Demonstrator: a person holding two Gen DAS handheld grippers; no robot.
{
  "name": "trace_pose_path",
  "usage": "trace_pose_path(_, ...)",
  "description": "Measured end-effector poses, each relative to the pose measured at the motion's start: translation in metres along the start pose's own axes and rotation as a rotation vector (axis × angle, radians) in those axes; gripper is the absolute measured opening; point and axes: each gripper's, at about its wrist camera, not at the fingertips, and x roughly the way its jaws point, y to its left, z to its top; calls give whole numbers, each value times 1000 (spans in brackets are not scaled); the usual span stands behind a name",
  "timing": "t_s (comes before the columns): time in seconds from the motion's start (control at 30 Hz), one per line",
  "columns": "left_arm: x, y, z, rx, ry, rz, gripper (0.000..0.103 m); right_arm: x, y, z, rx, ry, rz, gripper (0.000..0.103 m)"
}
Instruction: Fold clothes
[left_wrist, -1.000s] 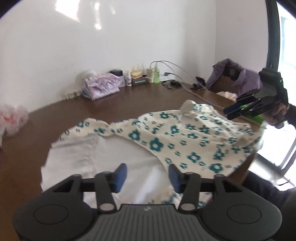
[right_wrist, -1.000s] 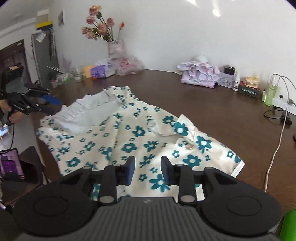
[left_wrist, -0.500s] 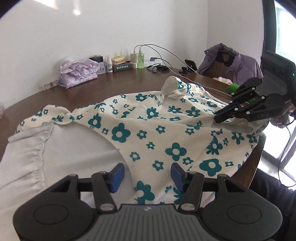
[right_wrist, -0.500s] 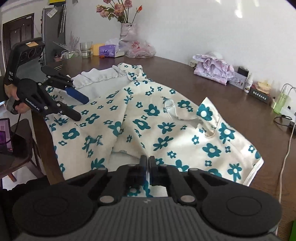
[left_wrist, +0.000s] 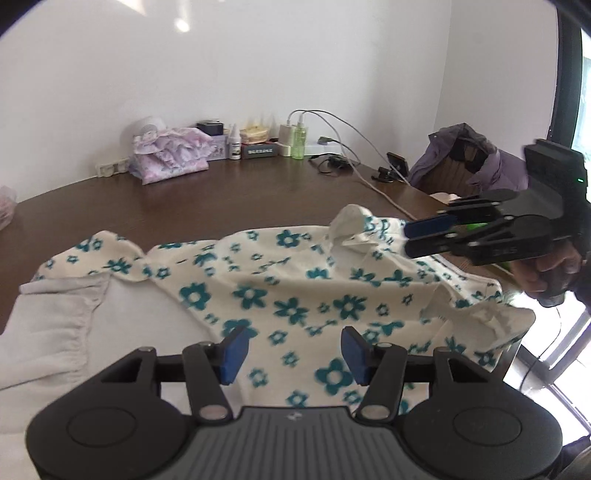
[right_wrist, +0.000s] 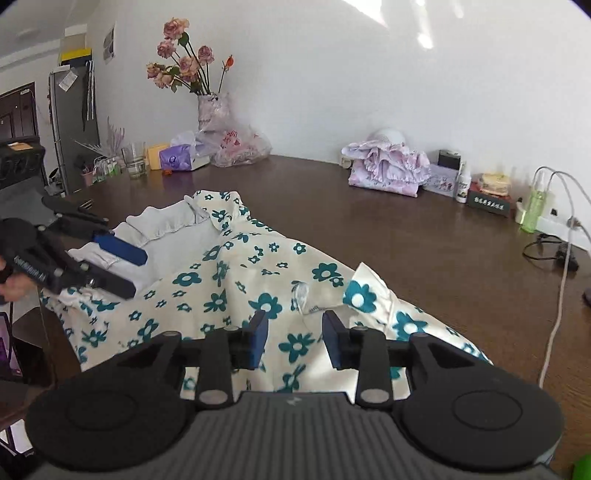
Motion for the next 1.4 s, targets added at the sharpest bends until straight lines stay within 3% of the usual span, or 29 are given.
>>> trace_pose_path(0.13, 31, -67, 15, 130, 10, -66, 56, 45, -13, 17, -20, 114, 27, 33)
trace_pose_path(0.2, 45, -99, 16, 279, 26, -43, 57, 52, -22, 15, -21, 147, 65, 34)
trace_pose_path(0.27, 59, -120, 12, 353, 57, -1, 57, 56, -31, 10, -9, 185, 86, 33)
trace_pose_path(0.37, 78, -127, 4, 377, 122, 87, 52, 54, -39, 4, 11, 197, 75, 8)
trace_pose_path(0.4, 79, -127, 2, 378, 123, 96, 49, 50, -39, 5, 12, 182, 59, 5)
trace_pose_path(0.47, 77, -122, 3, 329, 145, 76, 25, 41, -39, 6, 15, 153, 28, 4)
trace_pose_path(0.5, 76, -118, 2, 301, 149, 63, 22, 36, -39, 7, 16, 138, 13, 4)
trace_pose_path(0.63, 72, -116, -2, 259, 136, 66, 21, 28, -46, 9, 57, 121, -13, 6)
trace_pose_path(0.7, 71, -120, -2, 265, 132, 74, 21, 31, -47, 12, 87, 116, 11, 12)
trace_pose_path(0.77, 72, -119, 0, 248, 131, 88, 7, 37, -45, 15, 92, 116, 31, 26)
trace_pose_path(0.8, 71, -117, 2, 228, 130, 91, 7, 42, -41, 17, 81, 119, 38, 32)
trace_pose_path(0.9, 60, -114, 5, 187, 106, 99, 6, 62, -38, 17, 84, 149, 20, 32)
trace_pose_path(0.97, 49, -112, 6, 168, 90, 103, 5, 69, -39, 13, 94, 161, 7, 21)
trace_pose_path(1.0, 44, -110, 5, 153, 87, 95, 5, 68, -41, 12, 112, 157, 10, 4)
trace_pose_path(1.03, 40, -106, 4, 123, 86, 78, 5, 66, -43, 12, 131, 152, 19, 4)
trace_pose_path(1.13, 34, -87, 1, 4, 69, -8, 11, 53, -44, 14, 155, 108, 16, 5)
trace_pose_path(1.2, 25, -78, 0, -18, 37, -72, 24, 43, -40, 14, 137, 100, 7, 10)
trace_pose_path(1.27, 11, -75, 0, 22, -19, -67, 51, 30, -35, 13, 107, 110, 12, 16)
trace_pose_path(1.33, 0, -71, -1, 91, -54, -92, 65, 5, -31, 8, 76, 85, 35, 30)
trace_pose_path(1.4, -3, -67, -3, 156, -57, -119, 66, -17, -28, 1, 75, 78, 68, 32)
